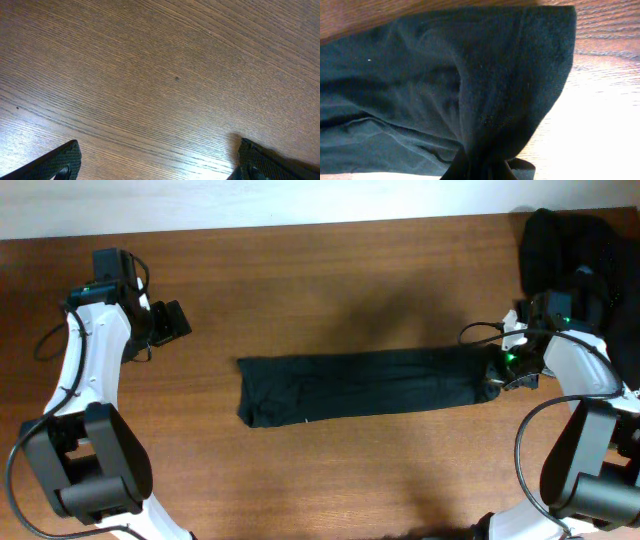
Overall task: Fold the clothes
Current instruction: 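Grasp the strip's right end with the right gripper, then fold the right end leftward over the strip with the right gripper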
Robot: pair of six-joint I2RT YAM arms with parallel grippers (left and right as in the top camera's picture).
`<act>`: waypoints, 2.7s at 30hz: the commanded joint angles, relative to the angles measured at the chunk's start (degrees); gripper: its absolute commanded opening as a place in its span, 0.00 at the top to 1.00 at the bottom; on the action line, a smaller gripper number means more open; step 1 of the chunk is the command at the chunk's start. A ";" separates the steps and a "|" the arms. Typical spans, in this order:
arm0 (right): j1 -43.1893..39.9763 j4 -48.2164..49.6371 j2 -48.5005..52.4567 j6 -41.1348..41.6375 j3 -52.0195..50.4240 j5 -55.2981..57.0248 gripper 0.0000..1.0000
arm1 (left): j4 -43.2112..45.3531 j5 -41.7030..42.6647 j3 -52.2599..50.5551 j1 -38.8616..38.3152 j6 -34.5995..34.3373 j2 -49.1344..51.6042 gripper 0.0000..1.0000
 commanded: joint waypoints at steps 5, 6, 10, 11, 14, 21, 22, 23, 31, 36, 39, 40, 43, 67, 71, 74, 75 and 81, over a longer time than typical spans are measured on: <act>1.60 -2.10 0.28 -0.02 4.81 1.55 0.96 | 0.07 0.26 0.37 0.09 0.07 -0.66 0.01; 2.23 -2.95 0.28 -0.02 5.75 1.57 0.96 | 0.09 0.26 0.37 0.09 0.07 -0.66 0.01; 5.64 -6.75 0.28 -0.02 10.23 1.60 0.96 | 0.07 0.26 0.37 0.09 0.07 -0.66 0.01; 6.88 -7.63 0.28 0.00 11.43 1.62 0.96 | 0.07 0.26 0.37 0.09 0.07 -0.66 0.01; 10.84 -8.72 0.28 0.02 13.38 1.57 0.96 | 0.07 0.26 0.37 0.09 0.07 -0.66 0.01; 22.21 -7.58 0.28 1.79 13.55 1.77 0.96 | 0.09 0.26 0.37 0.09 0.07 -0.66 0.01; 23.78 -7.52 0.28 2.69 13.60 1.77 0.96 | 0.09 0.26 0.37 0.09 0.07 -0.66 0.01; 25.03 -7.41 0.28 3.63 13.60 1.75 0.96 | 0.07 0.26 0.37 0.09 0.07 -0.66 0.01; 33.07 -7.43 0.28 9.79 14.67 -0.09 0.96 | 0.09 0.26 0.37 0.09 0.07 -0.66 0.01; 37.97 -7.61 0.28 13.79 17.33 -0.42 0.96 | 0.07 0.26 0.37 0.09 0.07 -0.66 0.01; 40.83 -7.56 0.28 13.88 19.37 -0.39 0.96 | 0.07 0.26 0.37 0.09 0.07 -0.66 0.01; 41.64 -7.56 0.28 13.99 20.02 -0.42 0.96 | 0.07 0.26 0.37 0.09 0.07 -0.66 0.00; 43.80 -7.13 0.28 15.80 21.40 -0.42 0.96 | 0.07 0.26 0.37 0.09 0.07 -0.66 0.01; 58.45 4.55 1.11 21.33 21.44 0.26 0.96 | 0.07 0.26 0.37 0.09 0.07 -0.66 0.01; 59.21 5.38 3.08 21.35 21.44 0.24 0.96 | 0.07 0.26 0.37 0.09 0.07 -0.66 0.01; 60.06 5.84 4.61 21.33 21.44 0.24 0.96 | 0.07 0.26 0.37 0.09 0.07 -0.66 0.01; 60.39 6.03 5.16 21.33 21.44 0.24 0.96 | 0.09 0.26 0.37 0.09 0.07 -0.66 0.01; 62.12 7.72 6.36 21.35 21.44 0.07 0.96 | 0.07 0.26 0.37 0.09 0.07 -0.66 0.01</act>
